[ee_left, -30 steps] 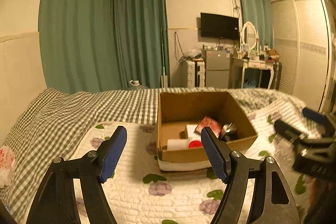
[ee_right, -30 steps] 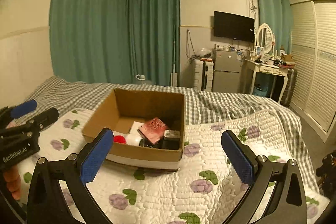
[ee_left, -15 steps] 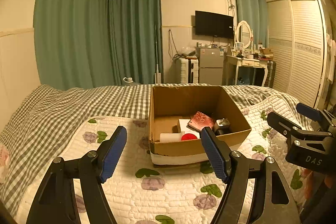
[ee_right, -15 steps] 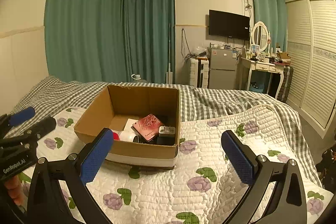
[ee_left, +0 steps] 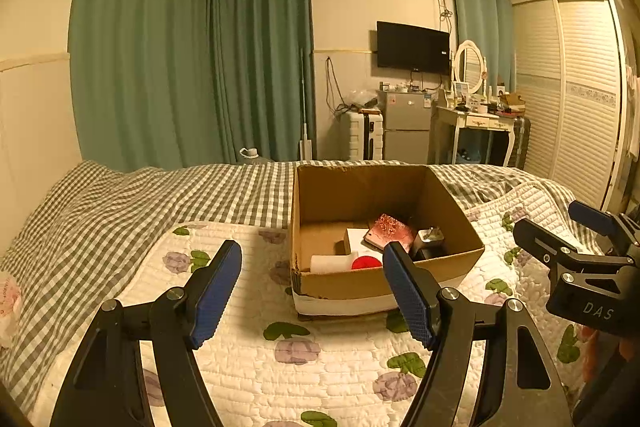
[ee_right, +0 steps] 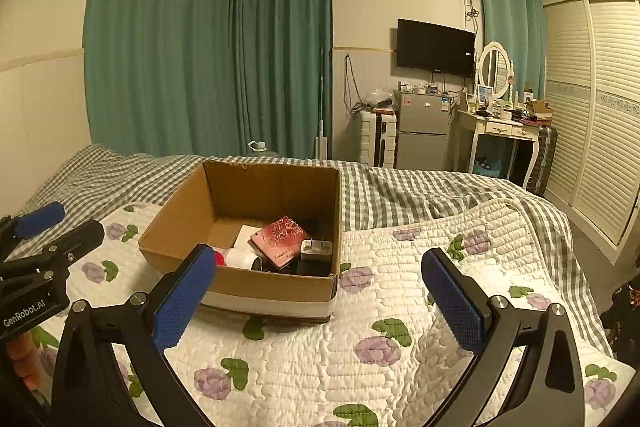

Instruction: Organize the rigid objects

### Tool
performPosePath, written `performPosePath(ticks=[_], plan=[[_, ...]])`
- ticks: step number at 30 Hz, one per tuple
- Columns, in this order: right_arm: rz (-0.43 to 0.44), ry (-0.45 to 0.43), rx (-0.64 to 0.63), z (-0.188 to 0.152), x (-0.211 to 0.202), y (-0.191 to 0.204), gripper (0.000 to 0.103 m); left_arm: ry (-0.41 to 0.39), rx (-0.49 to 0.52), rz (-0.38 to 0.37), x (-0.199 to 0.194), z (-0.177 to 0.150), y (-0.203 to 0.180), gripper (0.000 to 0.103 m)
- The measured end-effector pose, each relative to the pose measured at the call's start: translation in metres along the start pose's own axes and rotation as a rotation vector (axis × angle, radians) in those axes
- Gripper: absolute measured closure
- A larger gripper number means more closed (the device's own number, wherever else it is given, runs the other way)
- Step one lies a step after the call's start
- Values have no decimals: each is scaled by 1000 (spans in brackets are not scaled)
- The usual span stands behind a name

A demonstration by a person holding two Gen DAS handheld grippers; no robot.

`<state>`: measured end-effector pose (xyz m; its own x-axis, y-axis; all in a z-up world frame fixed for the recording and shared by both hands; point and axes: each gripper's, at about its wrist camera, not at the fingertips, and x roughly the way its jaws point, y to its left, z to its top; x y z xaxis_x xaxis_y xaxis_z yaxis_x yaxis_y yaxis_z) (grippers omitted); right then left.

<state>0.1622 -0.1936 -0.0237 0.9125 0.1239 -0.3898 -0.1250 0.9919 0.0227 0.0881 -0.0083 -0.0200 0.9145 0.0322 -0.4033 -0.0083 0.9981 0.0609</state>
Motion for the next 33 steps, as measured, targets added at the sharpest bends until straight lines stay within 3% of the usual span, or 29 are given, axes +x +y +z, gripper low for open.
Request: performPosePath(ticks=[33], plan=[[-4, 17, -9, -5, 2, 2, 0, 11, 1, -13, 2, -1, 0, 27]])
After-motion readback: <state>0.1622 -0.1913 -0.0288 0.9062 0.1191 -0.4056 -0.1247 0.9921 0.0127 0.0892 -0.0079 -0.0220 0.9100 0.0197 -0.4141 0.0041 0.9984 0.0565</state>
